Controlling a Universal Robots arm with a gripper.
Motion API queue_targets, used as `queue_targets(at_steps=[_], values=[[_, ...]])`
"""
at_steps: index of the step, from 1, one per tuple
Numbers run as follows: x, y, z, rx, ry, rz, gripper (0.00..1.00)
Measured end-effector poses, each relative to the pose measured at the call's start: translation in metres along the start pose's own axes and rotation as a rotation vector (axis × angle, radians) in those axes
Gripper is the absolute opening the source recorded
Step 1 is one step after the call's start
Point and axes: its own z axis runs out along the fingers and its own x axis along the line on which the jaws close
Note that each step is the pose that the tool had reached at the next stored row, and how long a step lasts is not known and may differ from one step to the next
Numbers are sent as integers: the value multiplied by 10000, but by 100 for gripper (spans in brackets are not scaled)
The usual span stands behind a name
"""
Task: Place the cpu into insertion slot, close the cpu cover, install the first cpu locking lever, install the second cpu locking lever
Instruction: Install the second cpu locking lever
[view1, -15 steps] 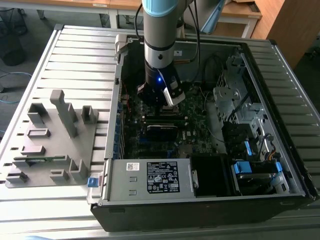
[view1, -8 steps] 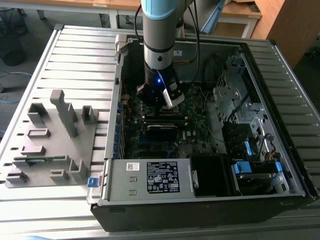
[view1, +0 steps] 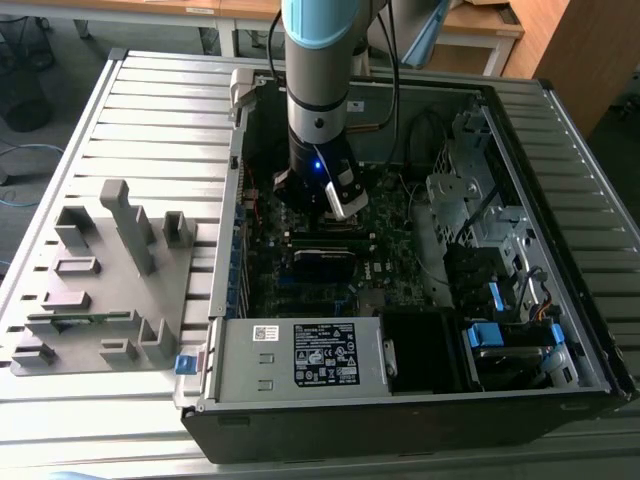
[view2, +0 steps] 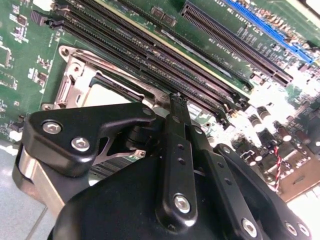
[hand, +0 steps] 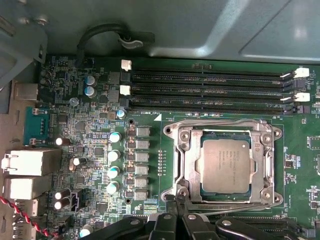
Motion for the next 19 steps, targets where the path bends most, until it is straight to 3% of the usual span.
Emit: queue_targets(at_steps=[5,12,19], values=[[0,0,-4,0,1,0,11],[-10,8,-101,0,2,-1,11],[-18,-21,-108,-1,1,0,11]])
